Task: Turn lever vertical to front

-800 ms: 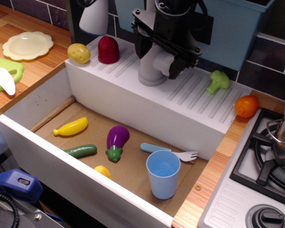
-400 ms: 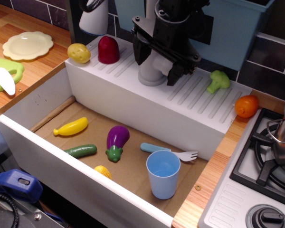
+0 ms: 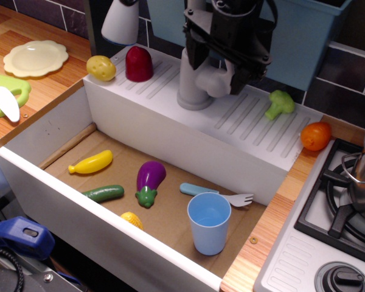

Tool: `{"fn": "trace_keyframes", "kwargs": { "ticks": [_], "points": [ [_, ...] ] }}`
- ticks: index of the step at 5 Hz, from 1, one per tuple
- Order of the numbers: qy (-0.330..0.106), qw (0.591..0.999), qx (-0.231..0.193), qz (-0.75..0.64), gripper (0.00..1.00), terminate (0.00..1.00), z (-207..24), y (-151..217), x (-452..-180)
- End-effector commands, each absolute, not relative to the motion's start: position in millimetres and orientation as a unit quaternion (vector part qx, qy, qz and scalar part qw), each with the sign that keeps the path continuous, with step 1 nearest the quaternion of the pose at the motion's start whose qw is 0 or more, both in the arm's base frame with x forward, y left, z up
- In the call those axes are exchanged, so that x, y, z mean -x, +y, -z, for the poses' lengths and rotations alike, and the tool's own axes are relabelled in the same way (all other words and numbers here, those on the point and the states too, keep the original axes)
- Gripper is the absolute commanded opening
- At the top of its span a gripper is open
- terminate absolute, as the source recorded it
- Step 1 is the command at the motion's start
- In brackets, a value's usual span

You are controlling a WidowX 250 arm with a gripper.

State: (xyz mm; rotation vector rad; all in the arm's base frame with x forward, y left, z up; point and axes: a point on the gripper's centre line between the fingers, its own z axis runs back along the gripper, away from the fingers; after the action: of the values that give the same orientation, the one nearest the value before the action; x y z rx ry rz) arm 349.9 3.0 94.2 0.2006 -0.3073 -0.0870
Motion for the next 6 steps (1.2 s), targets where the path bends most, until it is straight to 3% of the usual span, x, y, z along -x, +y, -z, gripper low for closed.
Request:
{"fn": "trace_keyframes", "kwargs": {
  "ticks": [1,2,3,6],
  "points": [
    [-0.195,0.977,-0.079,0.044,1.0,0.0,-117,-2,-373],
    [-0.207,0.975,-0.073,0.045,1.0,0.0,-113,-2,-381],
    [-0.2,0.977,-0.068,0.04,0.0,0.0,-112,-4,-381],
    [-0.169,0.983,-0.072,0.012,0.0,0.0,-90,-6,-335]
  ]
}}
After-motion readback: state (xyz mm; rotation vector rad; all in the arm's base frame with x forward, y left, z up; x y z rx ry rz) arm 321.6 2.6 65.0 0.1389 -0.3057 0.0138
